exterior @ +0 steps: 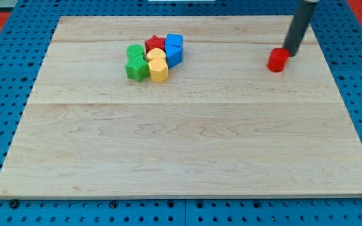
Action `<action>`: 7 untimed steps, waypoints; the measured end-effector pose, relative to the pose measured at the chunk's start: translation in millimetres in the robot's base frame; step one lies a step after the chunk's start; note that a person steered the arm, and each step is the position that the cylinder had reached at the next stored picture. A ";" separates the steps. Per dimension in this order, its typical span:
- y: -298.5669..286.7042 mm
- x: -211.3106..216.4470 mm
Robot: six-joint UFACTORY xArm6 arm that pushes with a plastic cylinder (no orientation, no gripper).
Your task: Push red circle into group of blocks
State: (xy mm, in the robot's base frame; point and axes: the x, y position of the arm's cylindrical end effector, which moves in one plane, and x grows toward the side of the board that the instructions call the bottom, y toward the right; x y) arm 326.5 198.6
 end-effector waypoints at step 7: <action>-120.2 43.1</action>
State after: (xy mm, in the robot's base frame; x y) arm 369.5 78.4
